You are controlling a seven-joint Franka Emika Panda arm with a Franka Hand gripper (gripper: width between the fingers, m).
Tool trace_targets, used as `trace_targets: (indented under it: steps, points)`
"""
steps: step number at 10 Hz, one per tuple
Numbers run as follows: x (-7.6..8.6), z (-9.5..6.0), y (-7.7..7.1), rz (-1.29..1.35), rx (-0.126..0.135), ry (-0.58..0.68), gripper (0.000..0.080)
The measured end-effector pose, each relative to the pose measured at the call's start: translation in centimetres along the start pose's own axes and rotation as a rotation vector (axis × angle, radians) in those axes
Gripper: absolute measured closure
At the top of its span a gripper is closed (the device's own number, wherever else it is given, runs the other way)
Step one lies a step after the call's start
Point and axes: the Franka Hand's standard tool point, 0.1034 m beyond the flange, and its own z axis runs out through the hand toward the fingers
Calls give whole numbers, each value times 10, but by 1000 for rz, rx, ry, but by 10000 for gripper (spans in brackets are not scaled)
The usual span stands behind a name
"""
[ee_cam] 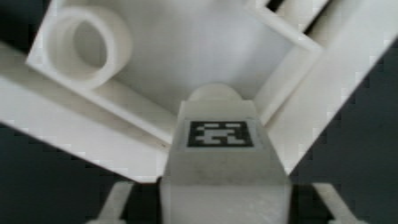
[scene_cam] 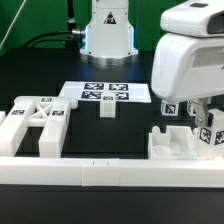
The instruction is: Assemble chair
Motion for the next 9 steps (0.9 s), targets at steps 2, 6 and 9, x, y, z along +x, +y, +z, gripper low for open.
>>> trace_targets:
  steps: [2,6,9]
  points:
    - [0,0,2,244,31,5,512]
    - [0,0,5,645,46,0,512]
    - [-4,0,13,845,25,-8,511]
